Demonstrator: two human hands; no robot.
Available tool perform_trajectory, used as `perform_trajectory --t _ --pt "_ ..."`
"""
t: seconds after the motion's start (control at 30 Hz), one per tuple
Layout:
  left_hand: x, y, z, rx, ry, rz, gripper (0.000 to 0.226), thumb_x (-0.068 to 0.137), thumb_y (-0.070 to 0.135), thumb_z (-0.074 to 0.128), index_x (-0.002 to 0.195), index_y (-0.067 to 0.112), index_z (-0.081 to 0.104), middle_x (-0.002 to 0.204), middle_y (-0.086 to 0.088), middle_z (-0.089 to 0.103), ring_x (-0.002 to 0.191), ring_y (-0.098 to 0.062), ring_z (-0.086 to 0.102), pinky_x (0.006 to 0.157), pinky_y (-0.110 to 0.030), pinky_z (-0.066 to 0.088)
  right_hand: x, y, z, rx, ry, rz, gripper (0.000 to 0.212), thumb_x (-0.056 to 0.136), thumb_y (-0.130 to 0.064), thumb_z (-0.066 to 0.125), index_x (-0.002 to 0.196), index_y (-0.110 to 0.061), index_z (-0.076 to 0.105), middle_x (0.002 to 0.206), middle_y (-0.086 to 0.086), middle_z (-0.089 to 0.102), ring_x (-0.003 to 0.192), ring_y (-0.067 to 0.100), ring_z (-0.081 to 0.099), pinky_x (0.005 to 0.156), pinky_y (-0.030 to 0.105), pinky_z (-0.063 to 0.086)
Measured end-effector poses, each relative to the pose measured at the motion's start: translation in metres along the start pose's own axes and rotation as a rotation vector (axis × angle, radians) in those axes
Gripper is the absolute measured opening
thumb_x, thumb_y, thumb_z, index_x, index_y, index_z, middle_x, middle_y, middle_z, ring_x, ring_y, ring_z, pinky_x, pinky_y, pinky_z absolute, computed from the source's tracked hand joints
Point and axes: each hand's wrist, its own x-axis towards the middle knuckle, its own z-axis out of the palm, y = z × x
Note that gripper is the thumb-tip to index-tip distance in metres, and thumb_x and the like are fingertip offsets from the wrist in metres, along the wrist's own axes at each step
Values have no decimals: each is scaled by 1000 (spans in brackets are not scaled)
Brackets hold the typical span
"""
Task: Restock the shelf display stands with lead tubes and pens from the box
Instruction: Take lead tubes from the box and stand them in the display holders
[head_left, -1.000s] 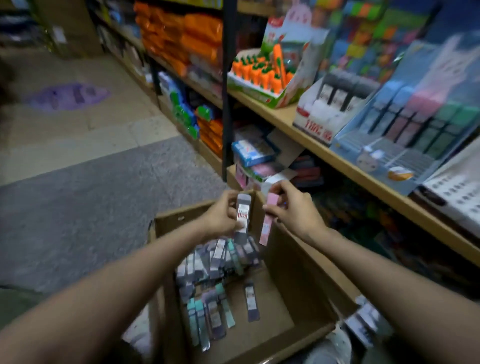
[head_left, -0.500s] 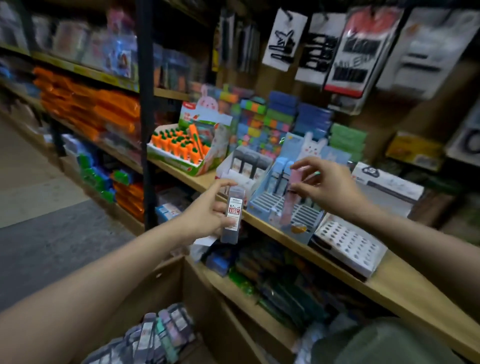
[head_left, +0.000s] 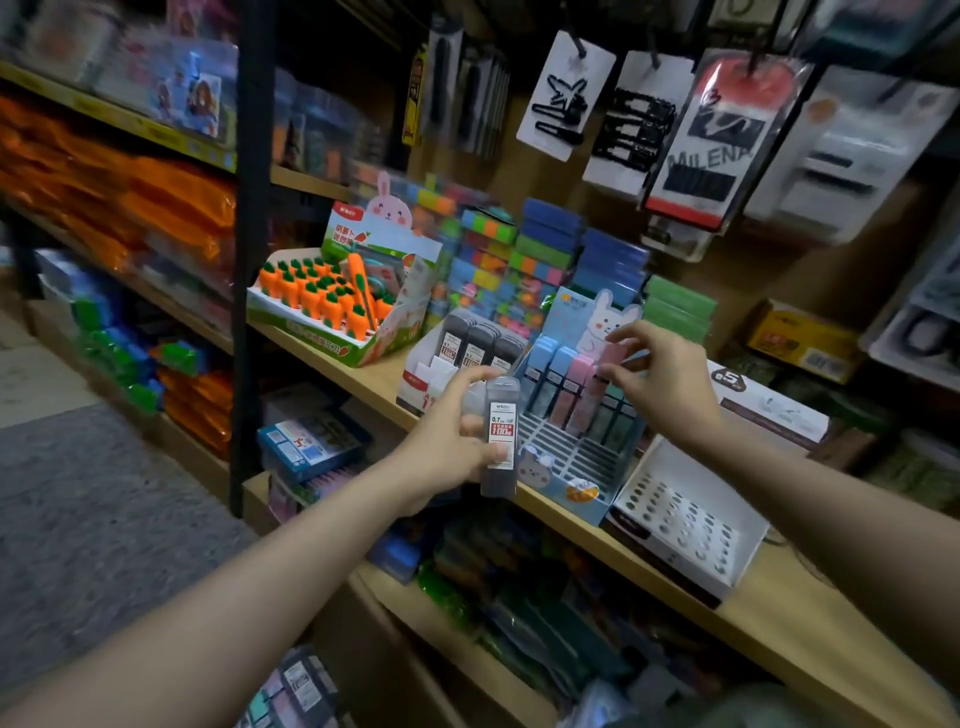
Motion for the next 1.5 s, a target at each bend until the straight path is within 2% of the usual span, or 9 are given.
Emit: perform_trajectory --t 0.13,0.27,0.37,0.73,0.9,1.03,1.2,1.37,1.5 --pt "4 4 -4 -15 33 6 70 86 -9 62 111 54 43 86 -5 75 88 -20 72 69 -31 57 5 -1 19 -10 -21 26 32 80 -10 78 110 -14 66 102 7 66 78 16 68 77 36 57" --pt "4 0 -7 0 55 7 73 85 -10 62 109 56 42 91 -2 74 89 -16 71 67 -25 54 7 1 32 14 -17 33 32 81 -7 76 111 -17 67 99 3 63 70 3 60 62 11 44" --pt "4 -3 -9 -7 56 0 73 85 -10 62 117 52 41 89 -1 75 89 -15 71 71 -28 56 11 1 37 12 -16 59 33 82 -6 75 112 -16 67 98 1 62 70 1 59 60 8 40" --pt "11 -10 -16 -31 165 -21 59 86 -2 65 121 36 36 95 1 74 91 -13 71 80 -36 57 -2 2 64 -10 53 131 32 83 -13 74 115 -17 69 105 7 68 95 23 64 89 44 53" --pt "13 -12 -13 -2 190 44 31 90 -3 60 103 25 54 95 2 72 97 -12 67 88 -32 55 -5 1 58 -51 53 47 38 86 -17 71 123 -15 63 116 7 60 100 23 62 89 33 49" --pt "13 -12 -15 -2 225 101 31 92 2 59 98 32 59 91 15 71 90 3 66 76 -16 53 -5 -13 44 -64 117 -39 39 90 -21 64 127 -15 55 120 8 57 93 20 61 82 27 42" --pt "16 -12 -15 0 244 130 29 93 3 58 112 24 60 98 13 69 92 6 64 73 -15 53 1 -63 38 246 -129 -25 32 90 -36 66 119 -26 61 101 -11 65 80 -2 64 70 16 52" --pt "17 -7 -16 4 235 153 26 93 6 60 112 24 60 102 6 70 97 -4 65 77 -15 53 11 -83 45 267 -198 -94 20 83 -21 76 102 -22 70 86 -16 65 68 -12 62 59 5 48" --pt "16 -8 -31 437 404 230 34 92 21 63 123 23 51 120 3 53 105 -8 53 85 -11 45 37 -76 31 287 -30 -62 18 83 -20 76 99 -25 69 86 -12 67 72 -3 66 62 10 51"
